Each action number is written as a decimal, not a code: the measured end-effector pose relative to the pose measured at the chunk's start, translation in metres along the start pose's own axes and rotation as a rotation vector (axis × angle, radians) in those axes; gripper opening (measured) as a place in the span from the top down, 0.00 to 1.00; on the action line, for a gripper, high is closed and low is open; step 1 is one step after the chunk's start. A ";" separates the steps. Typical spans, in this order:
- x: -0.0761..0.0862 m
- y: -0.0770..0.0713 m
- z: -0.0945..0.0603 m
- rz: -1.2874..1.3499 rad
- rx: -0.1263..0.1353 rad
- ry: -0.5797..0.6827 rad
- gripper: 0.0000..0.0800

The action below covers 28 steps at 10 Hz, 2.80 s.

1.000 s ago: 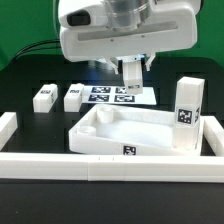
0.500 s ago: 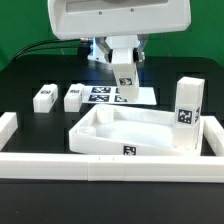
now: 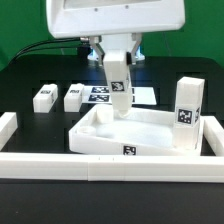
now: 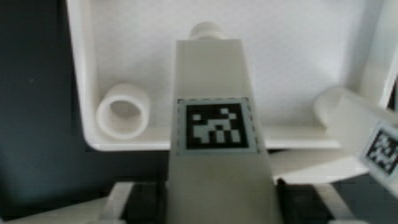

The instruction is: Assemble desk

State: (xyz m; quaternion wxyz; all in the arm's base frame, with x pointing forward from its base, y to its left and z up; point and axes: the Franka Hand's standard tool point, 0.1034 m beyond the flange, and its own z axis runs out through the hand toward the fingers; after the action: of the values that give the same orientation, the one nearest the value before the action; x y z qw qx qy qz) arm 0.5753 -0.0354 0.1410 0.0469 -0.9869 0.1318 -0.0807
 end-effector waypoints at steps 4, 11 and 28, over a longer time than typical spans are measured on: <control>0.006 0.005 0.002 -0.024 -0.033 0.188 0.64; 0.018 0.029 -0.007 -0.062 -0.056 0.198 0.64; 0.003 0.034 0.013 -0.124 -0.103 0.267 0.64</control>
Offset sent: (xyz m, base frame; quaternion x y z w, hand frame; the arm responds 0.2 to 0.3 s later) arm 0.0000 0.0000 0.0000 0.0000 0.0650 0.0000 0.9979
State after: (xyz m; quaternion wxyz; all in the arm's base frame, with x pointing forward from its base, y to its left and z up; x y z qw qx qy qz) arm 0.5714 -0.0678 0.1247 -0.0269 -0.9747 0.0796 -0.2070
